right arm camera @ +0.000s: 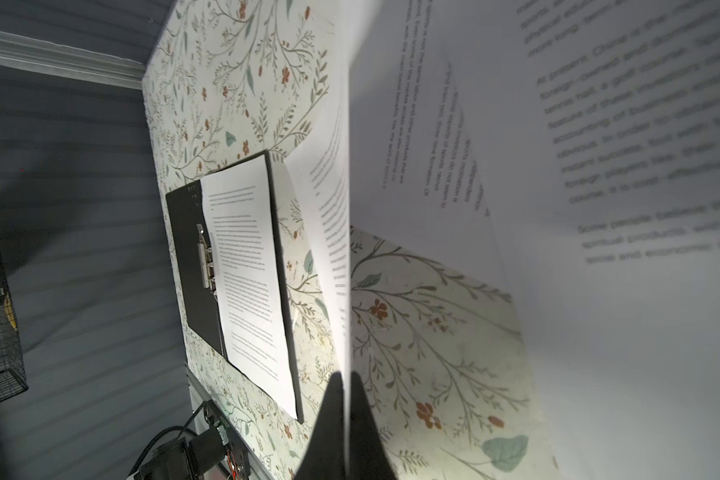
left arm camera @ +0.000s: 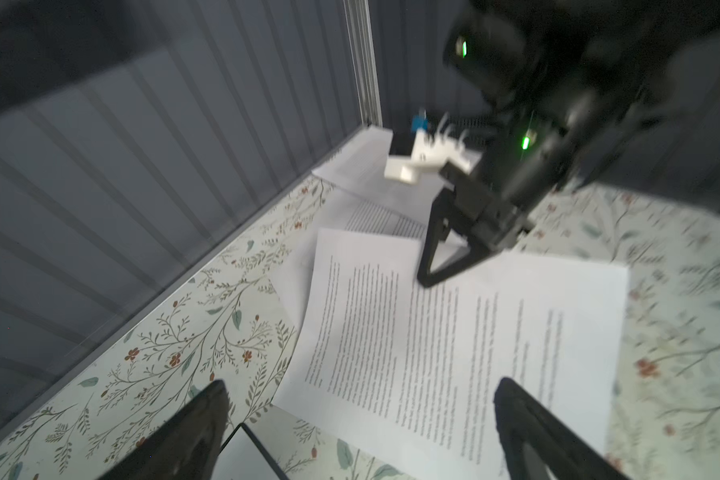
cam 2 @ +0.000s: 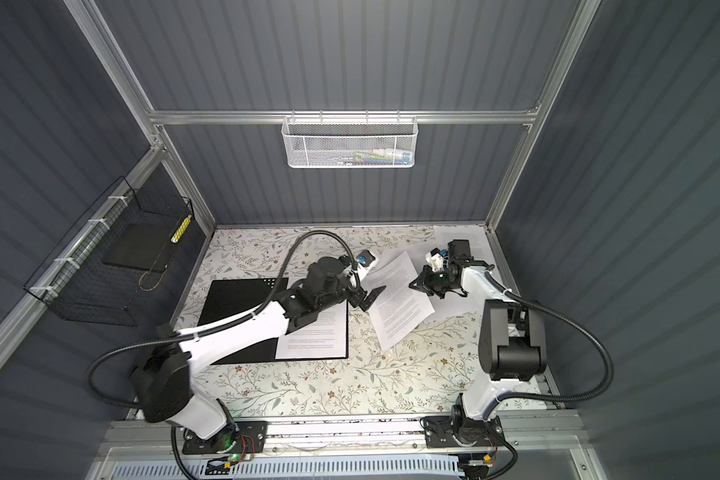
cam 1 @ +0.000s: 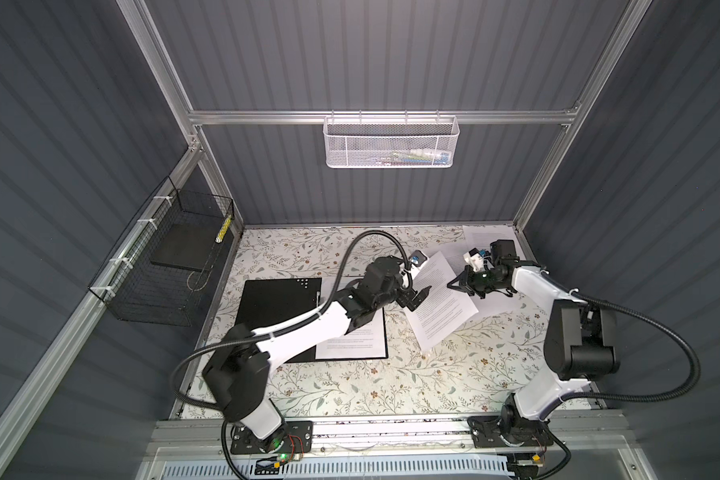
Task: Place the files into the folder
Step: 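Carry the sheet toward the folder with the right gripper while the left gripper withdraws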
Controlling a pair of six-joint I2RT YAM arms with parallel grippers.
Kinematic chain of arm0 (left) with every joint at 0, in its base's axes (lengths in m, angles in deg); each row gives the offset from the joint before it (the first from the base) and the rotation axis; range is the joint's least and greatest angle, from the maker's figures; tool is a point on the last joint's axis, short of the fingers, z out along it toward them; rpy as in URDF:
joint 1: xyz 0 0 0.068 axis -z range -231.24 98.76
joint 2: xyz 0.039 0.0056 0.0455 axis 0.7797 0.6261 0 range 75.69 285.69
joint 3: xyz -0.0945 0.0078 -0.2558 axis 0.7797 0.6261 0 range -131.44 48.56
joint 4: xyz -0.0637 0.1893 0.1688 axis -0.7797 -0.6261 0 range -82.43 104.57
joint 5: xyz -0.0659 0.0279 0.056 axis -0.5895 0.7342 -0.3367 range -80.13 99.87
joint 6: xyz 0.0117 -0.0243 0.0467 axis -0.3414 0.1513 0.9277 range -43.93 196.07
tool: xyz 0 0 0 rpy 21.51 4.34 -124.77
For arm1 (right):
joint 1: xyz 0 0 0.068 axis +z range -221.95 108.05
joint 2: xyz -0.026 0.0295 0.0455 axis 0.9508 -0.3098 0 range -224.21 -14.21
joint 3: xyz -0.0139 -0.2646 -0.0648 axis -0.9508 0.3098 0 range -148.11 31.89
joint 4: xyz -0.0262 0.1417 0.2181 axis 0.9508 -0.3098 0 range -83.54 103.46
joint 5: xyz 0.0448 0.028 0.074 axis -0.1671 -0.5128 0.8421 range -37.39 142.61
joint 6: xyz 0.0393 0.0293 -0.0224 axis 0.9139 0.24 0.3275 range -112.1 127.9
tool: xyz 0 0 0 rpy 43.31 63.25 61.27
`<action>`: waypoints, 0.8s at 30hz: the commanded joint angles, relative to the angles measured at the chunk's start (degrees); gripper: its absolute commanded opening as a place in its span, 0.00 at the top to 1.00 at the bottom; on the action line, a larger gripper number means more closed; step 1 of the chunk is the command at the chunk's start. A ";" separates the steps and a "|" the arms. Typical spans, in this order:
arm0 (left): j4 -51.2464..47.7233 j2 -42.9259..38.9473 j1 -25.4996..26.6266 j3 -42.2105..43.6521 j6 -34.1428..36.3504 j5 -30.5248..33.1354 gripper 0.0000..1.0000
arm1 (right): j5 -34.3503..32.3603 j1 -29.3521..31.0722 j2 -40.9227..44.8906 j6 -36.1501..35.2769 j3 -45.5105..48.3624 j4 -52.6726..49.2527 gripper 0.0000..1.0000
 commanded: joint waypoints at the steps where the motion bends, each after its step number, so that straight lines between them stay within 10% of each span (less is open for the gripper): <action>1: -9.40 -4.59 -0.30 2.41 -16.10 2.84 0.00 | -2.49 1.45 6.38 3.24 3.88 2.67 1.00; 12: -37.01 -30.60 -10.64 12.75 -23.10 7.31 0.00 | -14.62 14.77 23.08 13.41 4.47 7.69 1.00; 24: -40.58 -46.68 -13.23 24.47 -24.19 22.00 0.00 | -16.73 39.80 5.79 21.40 -17.53 16.32 1.00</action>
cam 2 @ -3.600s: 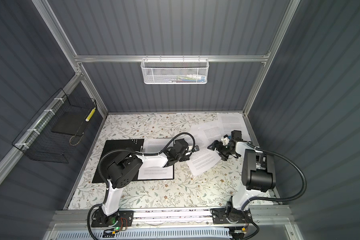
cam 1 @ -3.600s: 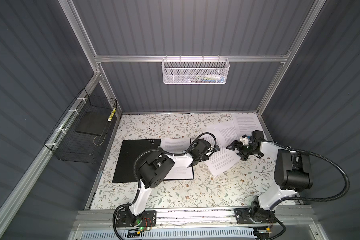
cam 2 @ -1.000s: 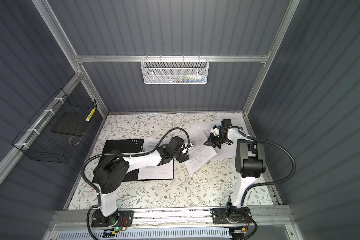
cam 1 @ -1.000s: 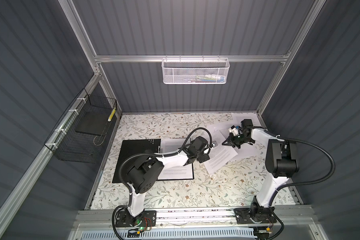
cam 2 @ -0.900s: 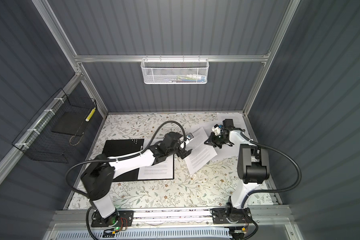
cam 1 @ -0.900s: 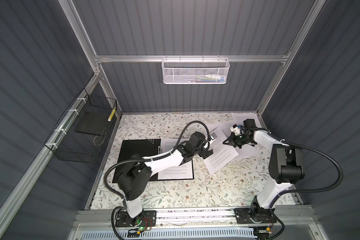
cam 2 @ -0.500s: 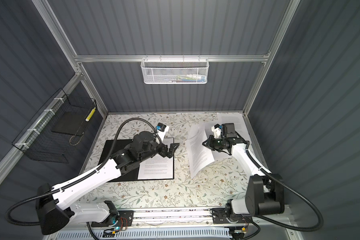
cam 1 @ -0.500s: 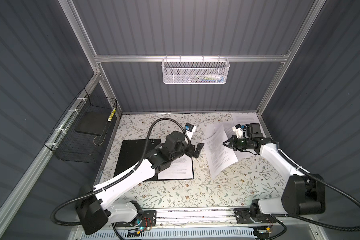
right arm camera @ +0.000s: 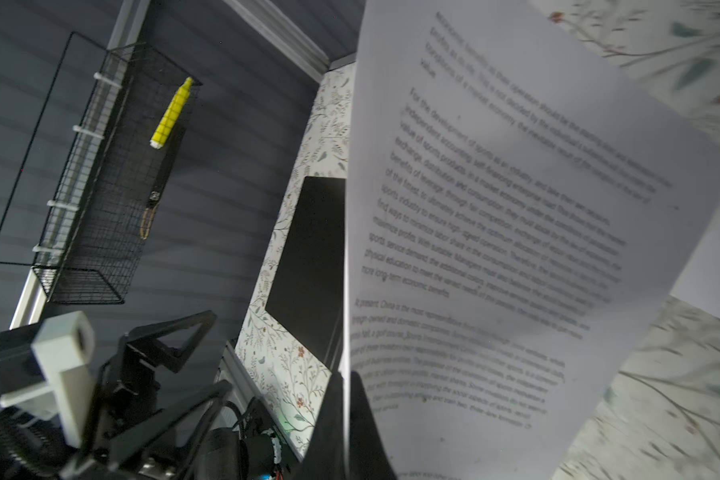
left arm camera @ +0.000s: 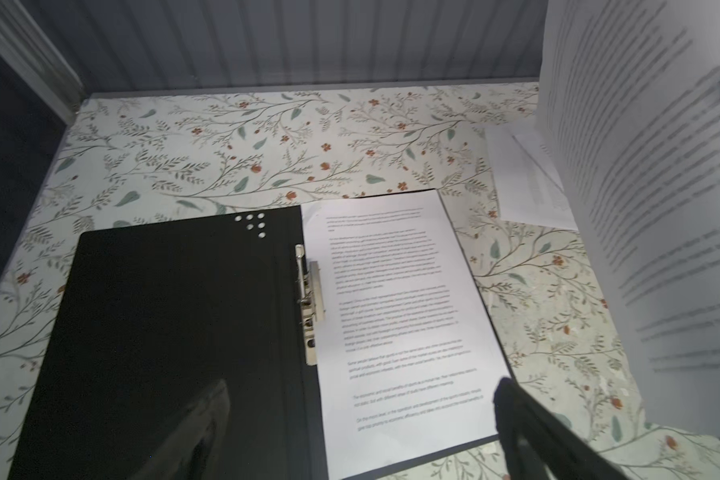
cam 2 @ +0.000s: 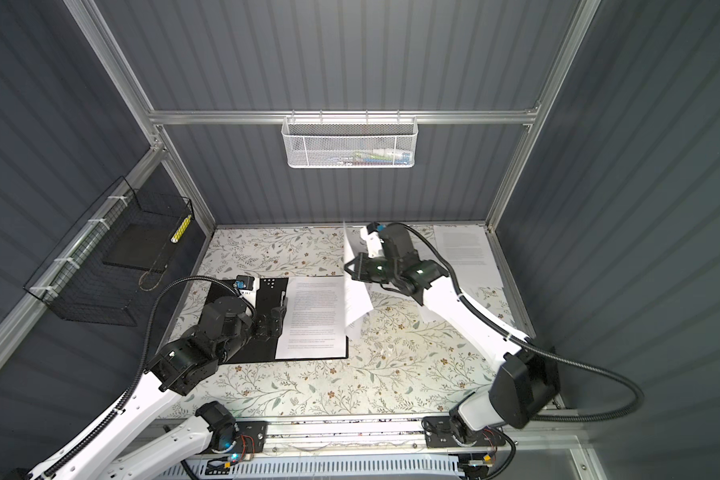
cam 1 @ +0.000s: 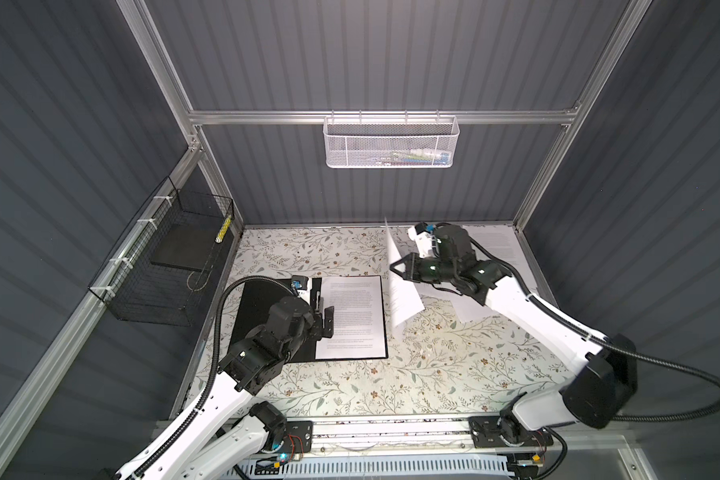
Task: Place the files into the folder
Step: 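Carry the sheet toward the folder with the right gripper while the left gripper withdraws, then lower the sheet onto the folder's sheets beside the clip with the right gripper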
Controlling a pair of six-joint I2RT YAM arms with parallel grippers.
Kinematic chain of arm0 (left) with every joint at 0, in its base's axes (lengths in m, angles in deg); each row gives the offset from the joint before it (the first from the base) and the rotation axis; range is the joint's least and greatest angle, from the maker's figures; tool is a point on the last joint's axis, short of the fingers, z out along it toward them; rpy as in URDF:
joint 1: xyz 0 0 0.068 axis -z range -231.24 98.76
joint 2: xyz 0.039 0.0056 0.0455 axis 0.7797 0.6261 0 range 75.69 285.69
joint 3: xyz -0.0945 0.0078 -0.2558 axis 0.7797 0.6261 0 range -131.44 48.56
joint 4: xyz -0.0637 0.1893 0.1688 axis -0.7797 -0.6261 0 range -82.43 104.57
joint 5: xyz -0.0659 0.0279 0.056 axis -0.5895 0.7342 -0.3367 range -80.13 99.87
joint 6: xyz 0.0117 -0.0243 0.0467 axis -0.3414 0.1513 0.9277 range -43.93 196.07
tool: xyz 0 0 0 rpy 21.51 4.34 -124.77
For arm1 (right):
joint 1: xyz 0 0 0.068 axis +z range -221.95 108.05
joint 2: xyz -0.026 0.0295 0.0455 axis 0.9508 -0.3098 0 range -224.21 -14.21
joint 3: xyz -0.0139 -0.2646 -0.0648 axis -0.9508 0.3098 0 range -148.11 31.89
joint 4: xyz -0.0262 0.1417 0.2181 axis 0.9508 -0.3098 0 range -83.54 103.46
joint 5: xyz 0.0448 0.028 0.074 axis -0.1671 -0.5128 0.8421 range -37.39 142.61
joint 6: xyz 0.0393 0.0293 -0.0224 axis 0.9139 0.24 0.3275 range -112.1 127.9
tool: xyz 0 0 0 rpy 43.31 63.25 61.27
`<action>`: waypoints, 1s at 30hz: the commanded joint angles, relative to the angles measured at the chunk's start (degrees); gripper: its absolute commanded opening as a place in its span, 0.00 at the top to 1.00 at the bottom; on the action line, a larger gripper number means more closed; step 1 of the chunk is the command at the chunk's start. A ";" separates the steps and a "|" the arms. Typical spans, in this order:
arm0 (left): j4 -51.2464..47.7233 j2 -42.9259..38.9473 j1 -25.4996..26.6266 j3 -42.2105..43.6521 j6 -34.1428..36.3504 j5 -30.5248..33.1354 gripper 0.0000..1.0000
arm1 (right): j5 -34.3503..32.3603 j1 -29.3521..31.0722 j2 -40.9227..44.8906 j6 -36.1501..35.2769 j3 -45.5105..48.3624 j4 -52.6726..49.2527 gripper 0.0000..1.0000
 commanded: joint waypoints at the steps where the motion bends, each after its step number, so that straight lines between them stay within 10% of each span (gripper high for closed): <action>1: 0.63 -2.54 -0.26 1.88 0.51 3.10 0.00 | 0.22 3.02 -3.03 3.22 -4.18 5.06 1.00; 14: 3.07 1.71 -0.61 0.71 4.59 -6.43 0.00 | -16.00 -0.14 -7.19 16.76 25.27 27.14 1.00; 30: -1.32 8.57 -0.69 -2.41 3.39 -9.37 0.00 | -24.46 7.88 -11.81 20.24 25.36 29.87 1.00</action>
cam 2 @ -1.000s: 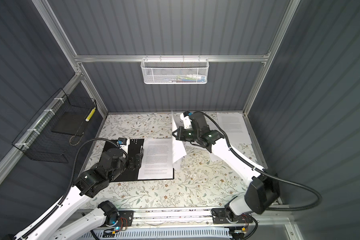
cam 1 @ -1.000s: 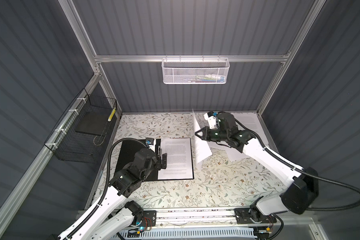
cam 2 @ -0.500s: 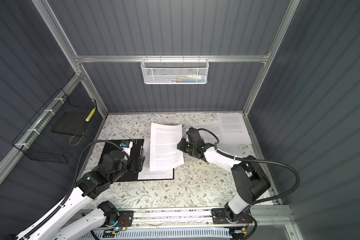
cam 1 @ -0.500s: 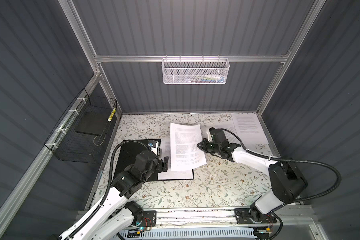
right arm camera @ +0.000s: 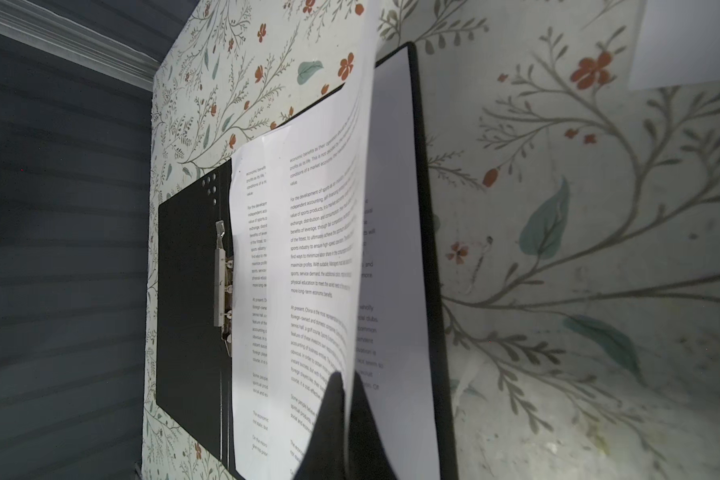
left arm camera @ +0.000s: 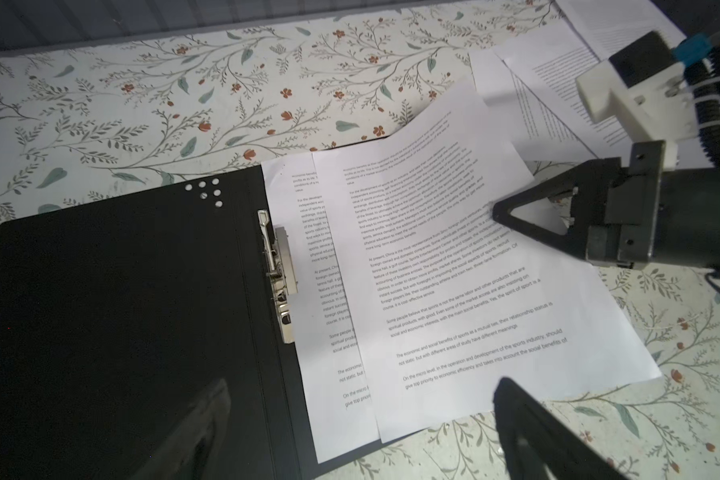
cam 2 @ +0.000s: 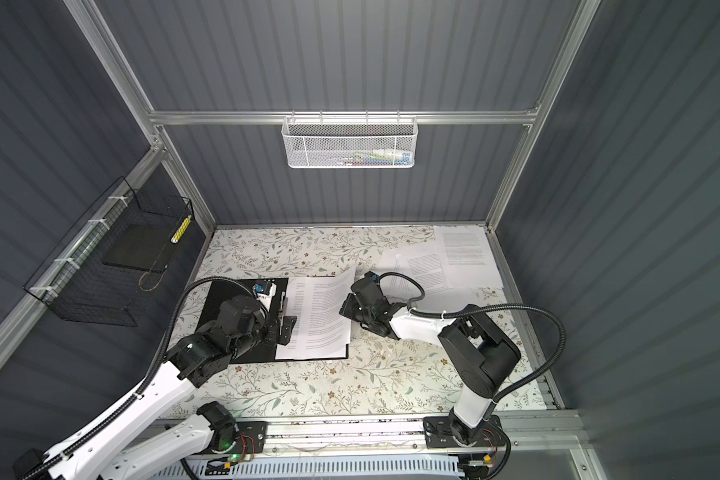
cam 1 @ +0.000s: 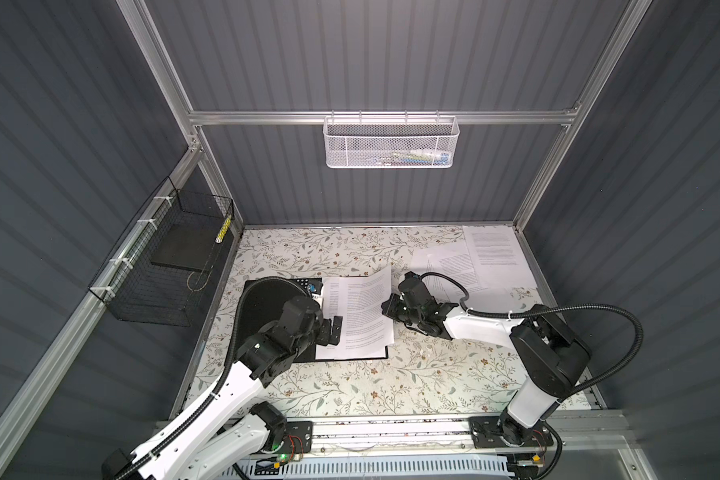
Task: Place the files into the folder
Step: 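Lower the sheet onto the folder's sheets beside the clip with the right gripper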
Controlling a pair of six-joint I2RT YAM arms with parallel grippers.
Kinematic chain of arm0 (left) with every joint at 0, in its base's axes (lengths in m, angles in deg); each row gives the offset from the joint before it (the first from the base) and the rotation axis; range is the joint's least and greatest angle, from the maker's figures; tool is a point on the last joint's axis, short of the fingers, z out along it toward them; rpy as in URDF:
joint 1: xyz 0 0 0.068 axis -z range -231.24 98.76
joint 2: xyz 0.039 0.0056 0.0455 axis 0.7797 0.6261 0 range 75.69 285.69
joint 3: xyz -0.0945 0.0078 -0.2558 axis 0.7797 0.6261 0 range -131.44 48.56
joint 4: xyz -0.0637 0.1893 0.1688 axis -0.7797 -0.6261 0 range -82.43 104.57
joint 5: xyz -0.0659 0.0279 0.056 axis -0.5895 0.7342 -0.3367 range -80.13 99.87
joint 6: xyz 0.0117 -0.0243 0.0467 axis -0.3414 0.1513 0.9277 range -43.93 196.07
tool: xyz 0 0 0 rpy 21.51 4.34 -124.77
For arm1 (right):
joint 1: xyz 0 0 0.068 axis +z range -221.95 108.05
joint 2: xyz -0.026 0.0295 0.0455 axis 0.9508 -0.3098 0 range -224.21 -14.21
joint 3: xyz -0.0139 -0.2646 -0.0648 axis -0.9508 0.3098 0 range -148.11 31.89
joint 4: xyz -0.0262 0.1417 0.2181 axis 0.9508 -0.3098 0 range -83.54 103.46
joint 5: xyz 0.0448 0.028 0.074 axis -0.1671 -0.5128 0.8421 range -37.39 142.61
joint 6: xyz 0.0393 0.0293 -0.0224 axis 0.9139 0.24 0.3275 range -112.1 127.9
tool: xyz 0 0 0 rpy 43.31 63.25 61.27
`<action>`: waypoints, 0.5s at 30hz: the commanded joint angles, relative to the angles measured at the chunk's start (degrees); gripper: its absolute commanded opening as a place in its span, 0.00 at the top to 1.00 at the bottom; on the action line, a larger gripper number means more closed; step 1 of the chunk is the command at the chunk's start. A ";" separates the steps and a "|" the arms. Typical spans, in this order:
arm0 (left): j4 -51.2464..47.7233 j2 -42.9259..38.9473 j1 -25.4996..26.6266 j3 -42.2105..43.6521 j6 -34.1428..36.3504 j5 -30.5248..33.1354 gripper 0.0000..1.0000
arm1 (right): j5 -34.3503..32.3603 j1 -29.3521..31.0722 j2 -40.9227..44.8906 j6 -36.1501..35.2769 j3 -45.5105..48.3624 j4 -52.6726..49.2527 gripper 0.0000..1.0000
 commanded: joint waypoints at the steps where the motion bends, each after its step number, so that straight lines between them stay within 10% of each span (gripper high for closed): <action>1: -2.74 1.40 -0.35 -2.91 0.11 -1.54 0.00 | -2.32 0.98 -1.71 2.13 -1.15 2.43 1.00; 15: -2.40 1.34 -0.60 -2.38 0.28 -1.30 0.00 | -1.04 2.48 -6.88 3.59 -4.37 4.84 1.00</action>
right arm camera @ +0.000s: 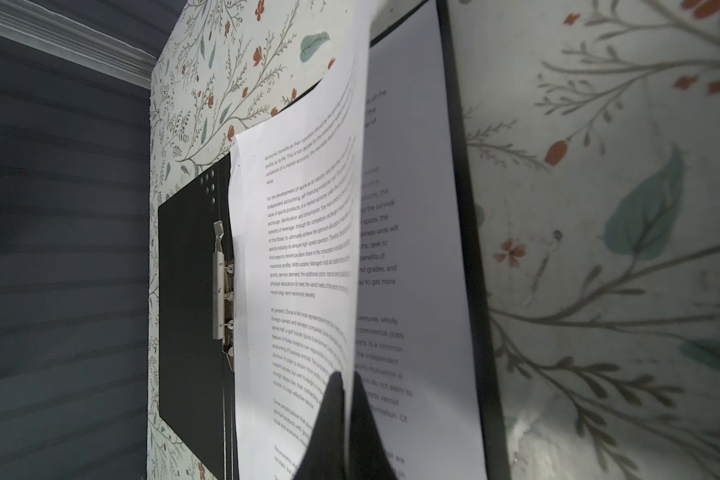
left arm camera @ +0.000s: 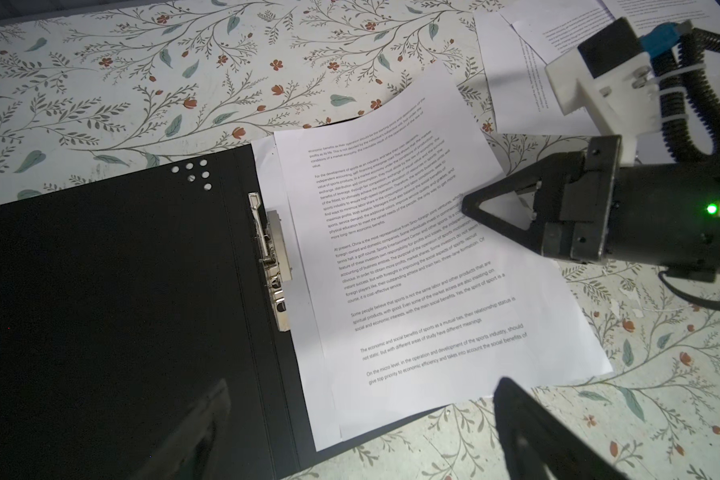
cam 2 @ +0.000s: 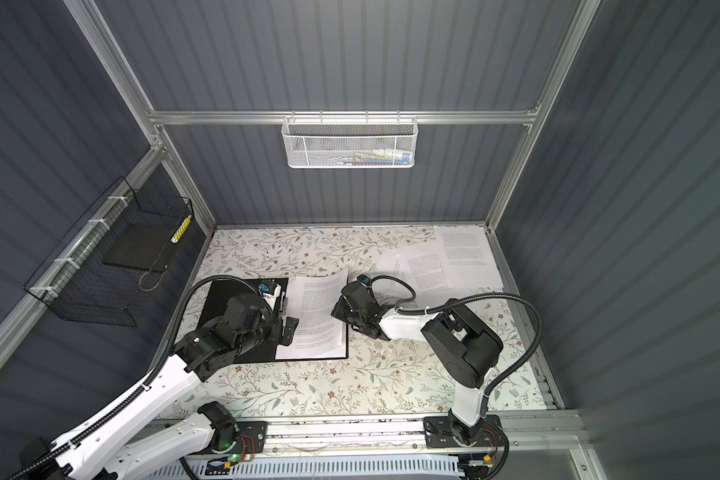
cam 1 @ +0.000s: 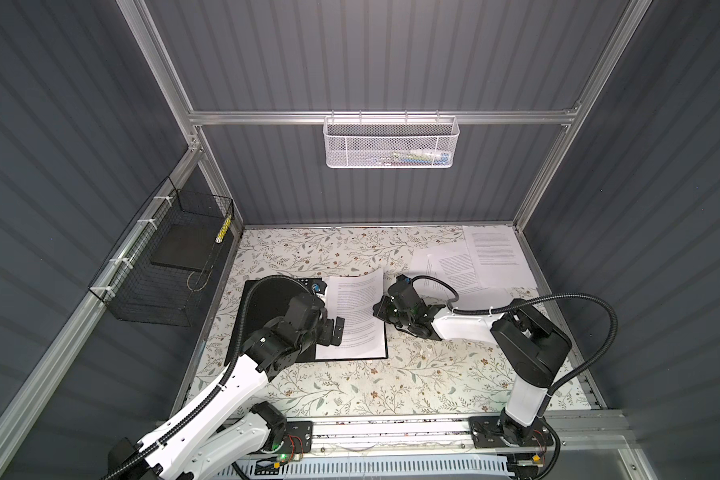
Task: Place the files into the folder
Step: 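Lower the sheet onto the folder's sheets beside the clip with the right gripper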
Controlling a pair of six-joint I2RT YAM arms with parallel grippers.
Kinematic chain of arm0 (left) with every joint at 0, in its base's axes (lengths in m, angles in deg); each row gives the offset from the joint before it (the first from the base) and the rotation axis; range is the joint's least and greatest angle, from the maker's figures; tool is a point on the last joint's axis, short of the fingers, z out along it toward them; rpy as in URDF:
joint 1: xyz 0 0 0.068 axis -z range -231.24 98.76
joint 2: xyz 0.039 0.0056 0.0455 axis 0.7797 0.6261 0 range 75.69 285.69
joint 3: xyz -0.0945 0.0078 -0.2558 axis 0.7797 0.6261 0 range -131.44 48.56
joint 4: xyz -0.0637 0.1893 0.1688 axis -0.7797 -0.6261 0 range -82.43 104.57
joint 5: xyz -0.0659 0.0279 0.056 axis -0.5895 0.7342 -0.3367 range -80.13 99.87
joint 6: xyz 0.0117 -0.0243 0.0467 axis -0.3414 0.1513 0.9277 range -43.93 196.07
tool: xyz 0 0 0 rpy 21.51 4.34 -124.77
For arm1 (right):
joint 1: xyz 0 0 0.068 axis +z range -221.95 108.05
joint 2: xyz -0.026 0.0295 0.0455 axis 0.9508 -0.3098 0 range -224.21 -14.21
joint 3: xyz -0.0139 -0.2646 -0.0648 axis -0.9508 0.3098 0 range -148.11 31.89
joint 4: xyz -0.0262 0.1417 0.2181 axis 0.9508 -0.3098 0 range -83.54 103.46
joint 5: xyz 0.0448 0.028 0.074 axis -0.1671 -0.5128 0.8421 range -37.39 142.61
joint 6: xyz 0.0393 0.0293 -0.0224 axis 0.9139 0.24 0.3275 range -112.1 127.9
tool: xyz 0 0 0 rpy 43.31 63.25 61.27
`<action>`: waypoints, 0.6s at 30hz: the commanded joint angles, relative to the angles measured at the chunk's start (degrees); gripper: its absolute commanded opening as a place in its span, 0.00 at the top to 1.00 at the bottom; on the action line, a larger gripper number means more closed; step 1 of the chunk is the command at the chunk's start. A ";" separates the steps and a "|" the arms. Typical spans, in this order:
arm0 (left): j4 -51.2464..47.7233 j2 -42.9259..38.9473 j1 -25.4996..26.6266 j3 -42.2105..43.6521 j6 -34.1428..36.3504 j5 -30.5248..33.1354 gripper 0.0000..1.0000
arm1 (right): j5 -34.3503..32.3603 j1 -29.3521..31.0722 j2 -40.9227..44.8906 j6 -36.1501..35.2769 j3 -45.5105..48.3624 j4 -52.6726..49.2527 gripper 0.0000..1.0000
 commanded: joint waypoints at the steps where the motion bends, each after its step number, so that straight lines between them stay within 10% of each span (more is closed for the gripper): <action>1: -1.13 -0.15 -0.51 -1.83 0.28 -0.69 0.00 | -0.01 0.25 -1.10 0.67 -1.91 1.15 1.00; 18: -1.04 -0.07 -0.87 -1.92 0.46 -1.30 0.00 | 2.50 1.04 -3.69 1.16 -2.74 2.25 1.00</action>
